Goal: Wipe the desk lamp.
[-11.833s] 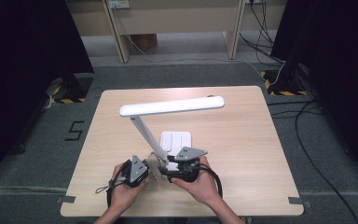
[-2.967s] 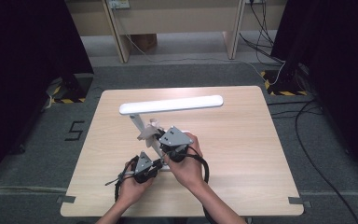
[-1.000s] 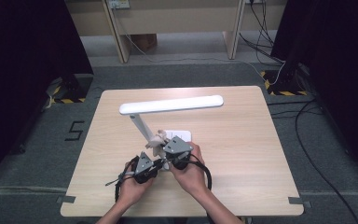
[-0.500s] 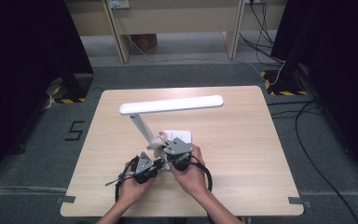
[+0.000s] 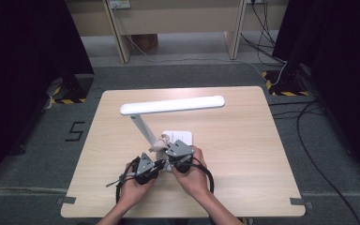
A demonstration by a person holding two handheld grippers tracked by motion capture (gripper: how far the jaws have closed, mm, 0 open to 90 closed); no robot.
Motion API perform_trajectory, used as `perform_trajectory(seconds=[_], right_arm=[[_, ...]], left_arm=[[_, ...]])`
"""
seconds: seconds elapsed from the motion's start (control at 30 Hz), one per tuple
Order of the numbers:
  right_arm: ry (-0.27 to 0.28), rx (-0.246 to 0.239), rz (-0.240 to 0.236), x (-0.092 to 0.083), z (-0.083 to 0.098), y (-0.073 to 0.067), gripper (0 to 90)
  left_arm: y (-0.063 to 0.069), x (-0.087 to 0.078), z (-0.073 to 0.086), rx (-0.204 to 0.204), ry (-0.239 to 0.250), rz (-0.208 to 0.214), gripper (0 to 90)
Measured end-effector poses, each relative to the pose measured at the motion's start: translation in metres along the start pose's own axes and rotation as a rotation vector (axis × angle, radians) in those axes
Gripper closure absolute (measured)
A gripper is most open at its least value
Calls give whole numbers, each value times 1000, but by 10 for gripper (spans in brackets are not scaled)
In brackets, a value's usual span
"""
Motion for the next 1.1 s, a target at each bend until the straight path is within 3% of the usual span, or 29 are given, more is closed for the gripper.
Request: perform_trajectory(seconds=[1.1], right_arm=[[-52,31,-13,9,22,1,849]], left_arm=[[0,0,0,8,3,-8,808]])
Point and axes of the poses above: each handheld gripper's, and its own axes: x roughly forward along the jaws, z roughly out of its underside, y roughly to its right, the point moved 1 cm from there along x, roughly forward along the jaws, and after that the axes turned 12 degrees about -z, right-handed, at the moved point
